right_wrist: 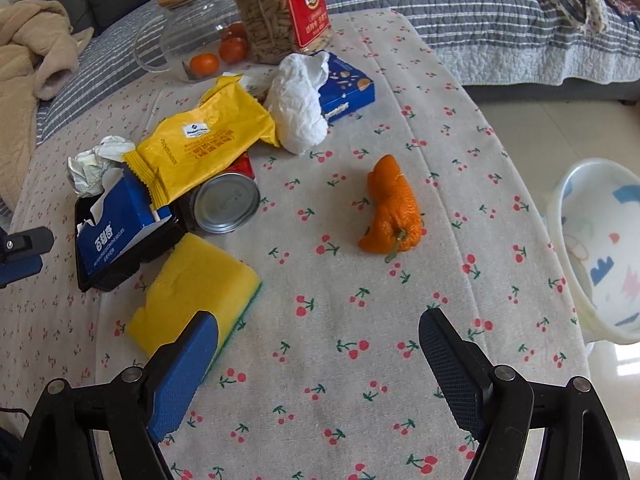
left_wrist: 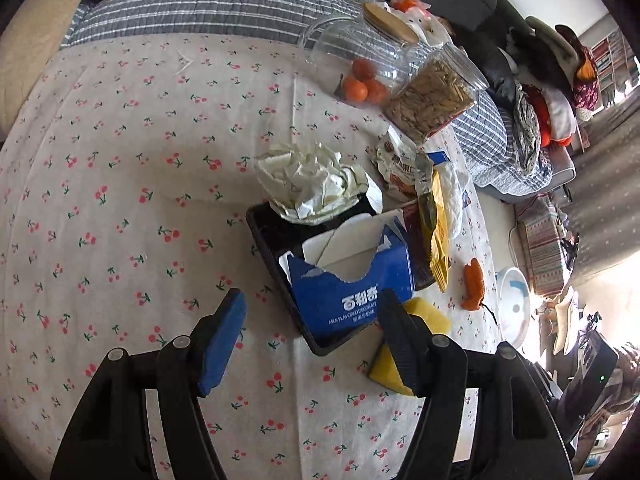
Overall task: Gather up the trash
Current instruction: 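Move both tools back over the table, then grasp the crumpled tissue with the left tool while the right tool grasps the yellow sponge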
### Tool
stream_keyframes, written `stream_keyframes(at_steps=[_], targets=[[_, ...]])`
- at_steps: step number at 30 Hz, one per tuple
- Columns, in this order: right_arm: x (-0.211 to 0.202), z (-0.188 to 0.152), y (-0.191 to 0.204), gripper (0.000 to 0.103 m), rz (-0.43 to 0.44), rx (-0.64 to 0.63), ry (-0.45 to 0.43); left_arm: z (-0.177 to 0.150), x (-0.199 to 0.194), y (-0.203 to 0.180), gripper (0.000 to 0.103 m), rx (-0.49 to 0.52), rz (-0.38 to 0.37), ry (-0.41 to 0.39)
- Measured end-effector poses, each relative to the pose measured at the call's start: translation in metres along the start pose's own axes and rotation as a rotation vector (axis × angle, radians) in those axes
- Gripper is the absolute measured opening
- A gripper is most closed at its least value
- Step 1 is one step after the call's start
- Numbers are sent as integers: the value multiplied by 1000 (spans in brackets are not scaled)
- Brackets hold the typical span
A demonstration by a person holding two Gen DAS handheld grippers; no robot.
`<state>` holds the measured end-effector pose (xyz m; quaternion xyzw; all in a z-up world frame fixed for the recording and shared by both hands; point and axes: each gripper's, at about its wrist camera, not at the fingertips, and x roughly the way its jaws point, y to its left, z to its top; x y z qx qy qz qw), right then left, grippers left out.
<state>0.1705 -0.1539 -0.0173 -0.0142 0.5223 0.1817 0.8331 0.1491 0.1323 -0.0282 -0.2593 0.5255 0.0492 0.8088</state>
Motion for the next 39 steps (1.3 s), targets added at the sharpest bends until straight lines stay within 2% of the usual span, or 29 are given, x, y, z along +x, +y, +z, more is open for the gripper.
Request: stream_keyframes(at_steps=[3, 7, 12, 15, 18, 23, 26, 28, 29, 39], targets=[[7, 3, 8, 86, 2, -19, 4, 23, 1, 3, 70, 16, 47, -45], [15, 8, 11, 86, 7, -16, 10, 47, 20, 2, 70, 46, 57, -42], [26, 11, 14, 86, 41, 1, 30, 55, 41, -13, 70, 108, 57, -40], [32, 11, 19, 86, 76, -3, 43, 53, 49, -20, 70, 144, 97, -56], [39, 10, 26, 86, 116, -5, 65, 53, 53, -21, 45, 160, 82, -54], [51, 6, 36, 85, 143, -10, 104, 53, 49, -23, 37, 164, 67, -83], [54, 4, 41, 73, 159, -16, 119, 52, 44, -23, 34, 147, 53, -99], [54, 3, 42, 60, 194, -9, 125, 52, 38, -23, 32, 129, 33, -111], [54, 3, 42, 50, 214, -5, 129, 52, 35, -24, 32, 123, 22, -118], [42, 4, 39, 23, 242, -4, 94, 43, 7, -30, 31, 110, -65, -152]])
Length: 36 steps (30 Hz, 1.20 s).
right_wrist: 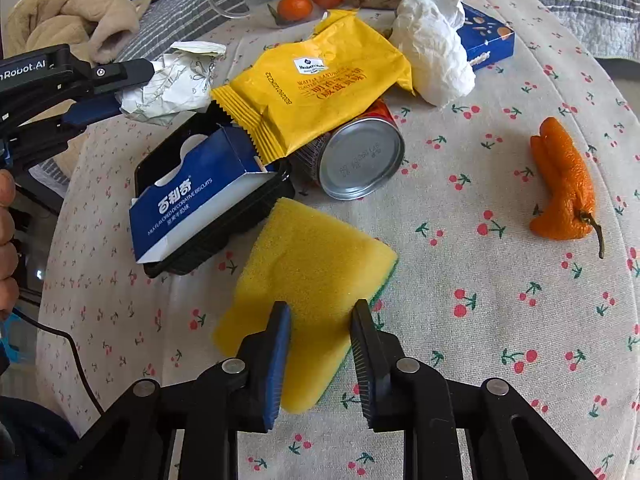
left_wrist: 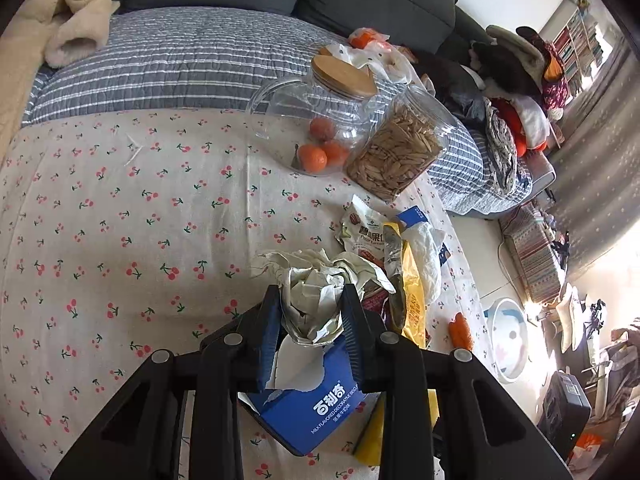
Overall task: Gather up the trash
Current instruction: 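Grasp the crumpled tissue with the left tool while the right tool grasps the yellow sponge, then carry the tissue and sponge over the white bin with both tools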
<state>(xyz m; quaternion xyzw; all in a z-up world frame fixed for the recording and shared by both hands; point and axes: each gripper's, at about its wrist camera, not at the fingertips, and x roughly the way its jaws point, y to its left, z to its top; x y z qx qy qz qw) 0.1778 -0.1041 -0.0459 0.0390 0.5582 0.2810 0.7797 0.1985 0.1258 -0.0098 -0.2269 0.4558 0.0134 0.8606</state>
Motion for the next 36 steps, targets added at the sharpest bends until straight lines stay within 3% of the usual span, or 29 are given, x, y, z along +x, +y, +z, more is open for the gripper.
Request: stream_keyframes(at_steps=[11, 23, 36], targets=[[-25, 3, -12, 16, 6, 31, -71, -11, -16, -10, 31, 5, -64, -11], [-54, 4, -33, 16, -59, 64, -134, -27, -27, -28, 32, 48, -91, -12], [-82, 1, -52, 16, -108, 99, -180, -52, -37, -92, 32, 147, -141, 6]])
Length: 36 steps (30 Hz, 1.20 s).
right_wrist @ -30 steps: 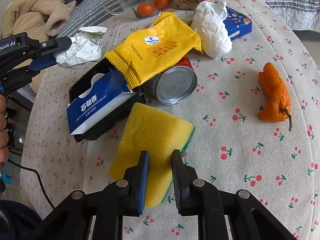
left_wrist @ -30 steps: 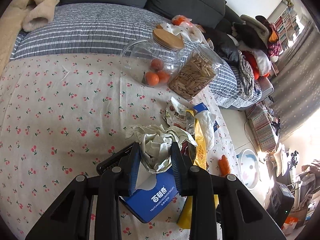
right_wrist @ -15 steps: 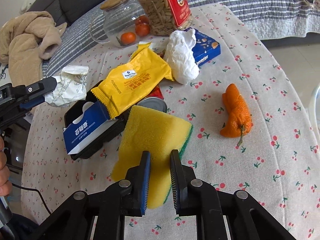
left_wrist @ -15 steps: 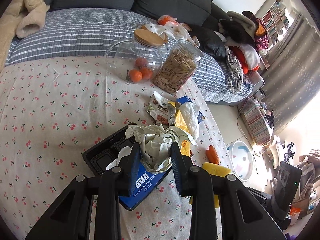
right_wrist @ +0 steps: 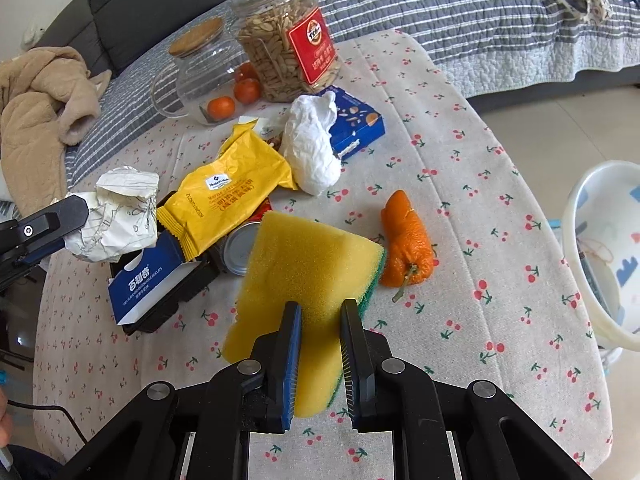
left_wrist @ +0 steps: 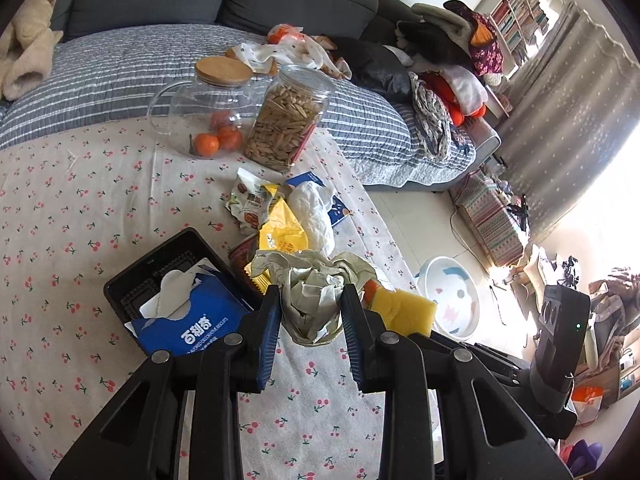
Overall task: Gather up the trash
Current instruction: 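Carry the tissue and sponge over the white bin with both tools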
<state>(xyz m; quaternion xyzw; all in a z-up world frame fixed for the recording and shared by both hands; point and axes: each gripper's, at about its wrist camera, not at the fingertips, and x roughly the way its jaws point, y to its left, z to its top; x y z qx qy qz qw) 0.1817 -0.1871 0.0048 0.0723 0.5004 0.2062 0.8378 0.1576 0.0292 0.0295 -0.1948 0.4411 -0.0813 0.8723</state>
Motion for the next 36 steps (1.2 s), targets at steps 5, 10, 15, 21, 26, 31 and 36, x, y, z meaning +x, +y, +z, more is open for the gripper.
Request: stream_keyframes(at_steps=[5, 10, 15, 21, 26, 31, 36], targets=[[-17, 0, -10, 17, -6, 14, -32, -4, 7, -29, 32, 38, -15, 6], [-35, 1, -33, 17, -9, 54, -62, -8, 23, -58, 32, 70, -32, 33], [-59, 6, -70, 17, -11, 126, -104, -12, 44, -89, 32, 93, -57, 67], [-86, 12, -117, 17, -19, 225, -157, -17, 68, -133, 32, 122, -108, 99], [-98, 12, -152, 17, -44, 295, -181, -19, 91, -168, 32, 136, -146, 126], [-106, 12, -178, 17, -95, 336, -198, -20, 113, -199, 32, 140, -172, 141], [-110, 12, -207, 17, -117, 402, -205, -20, 135, -219, 32, 117, -195, 152]])
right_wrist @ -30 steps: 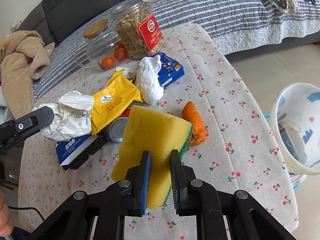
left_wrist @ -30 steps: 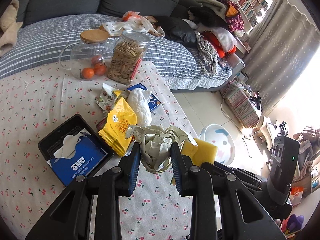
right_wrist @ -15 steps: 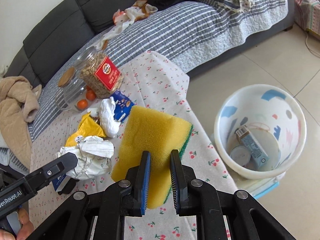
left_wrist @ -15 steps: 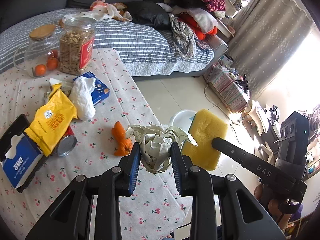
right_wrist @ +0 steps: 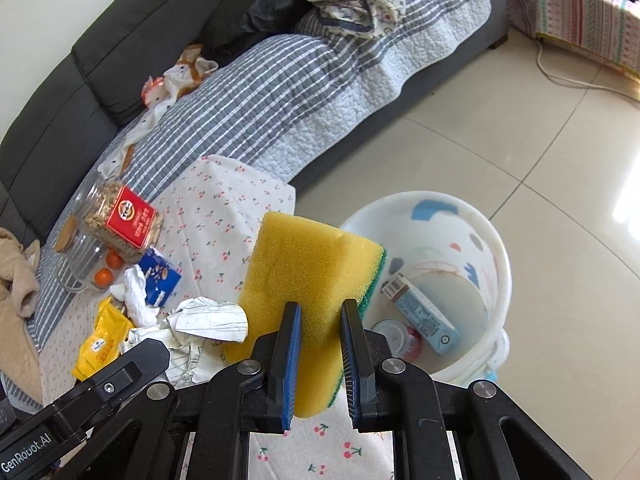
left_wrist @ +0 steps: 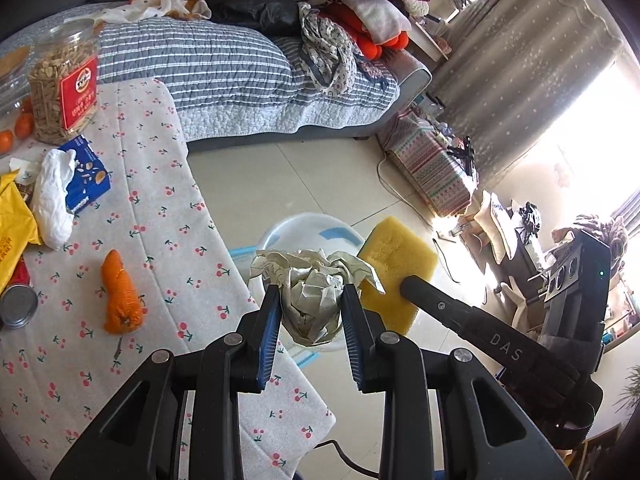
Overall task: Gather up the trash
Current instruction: 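Carry the tissue and sponge over the white bin with both tools, then open both tools to drop the tissue and sponge into the bin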
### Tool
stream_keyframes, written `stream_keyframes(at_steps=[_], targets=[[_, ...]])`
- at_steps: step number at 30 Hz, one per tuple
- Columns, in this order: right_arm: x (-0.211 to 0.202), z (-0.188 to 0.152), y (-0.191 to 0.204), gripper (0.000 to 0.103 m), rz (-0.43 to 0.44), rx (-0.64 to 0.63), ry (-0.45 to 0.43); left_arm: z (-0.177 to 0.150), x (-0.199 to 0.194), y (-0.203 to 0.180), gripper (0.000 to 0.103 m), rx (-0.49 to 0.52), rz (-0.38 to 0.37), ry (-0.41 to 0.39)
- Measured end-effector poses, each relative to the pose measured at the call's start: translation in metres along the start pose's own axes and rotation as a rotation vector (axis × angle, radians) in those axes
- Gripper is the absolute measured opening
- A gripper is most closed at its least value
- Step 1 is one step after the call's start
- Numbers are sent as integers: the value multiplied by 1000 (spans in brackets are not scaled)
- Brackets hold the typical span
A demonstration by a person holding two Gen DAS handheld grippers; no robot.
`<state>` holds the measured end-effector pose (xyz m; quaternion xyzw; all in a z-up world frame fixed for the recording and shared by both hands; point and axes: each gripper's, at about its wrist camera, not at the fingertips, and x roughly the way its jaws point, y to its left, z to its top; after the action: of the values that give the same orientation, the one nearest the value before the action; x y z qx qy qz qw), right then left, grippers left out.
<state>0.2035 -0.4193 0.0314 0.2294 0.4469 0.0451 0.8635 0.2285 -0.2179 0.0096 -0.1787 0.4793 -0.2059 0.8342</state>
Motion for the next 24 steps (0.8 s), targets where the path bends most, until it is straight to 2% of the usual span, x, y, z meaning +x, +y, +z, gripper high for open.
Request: stream_keyframes(at_steps=[13, 17, 19, 21, 24], targets=[[9, 24, -47, 17, -99, 103, -12, 7, 67, -19, 32, -42, -46, 31], [14, 30, -54, 17, -110, 115, -4, 6, 85, -17, 32, -50, -20, 46], [19, 32, -56, 17, -106, 119, 12, 7, 90, -13, 36, -57, -16, 39], [24, 34, -55, 21, -99, 112, 26, 8, 94, -7, 44, -79, -25, 52], [25, 35, -55, 21, -101, 115, 26, 10, 91, 0, 47, -109, -52, 49]])
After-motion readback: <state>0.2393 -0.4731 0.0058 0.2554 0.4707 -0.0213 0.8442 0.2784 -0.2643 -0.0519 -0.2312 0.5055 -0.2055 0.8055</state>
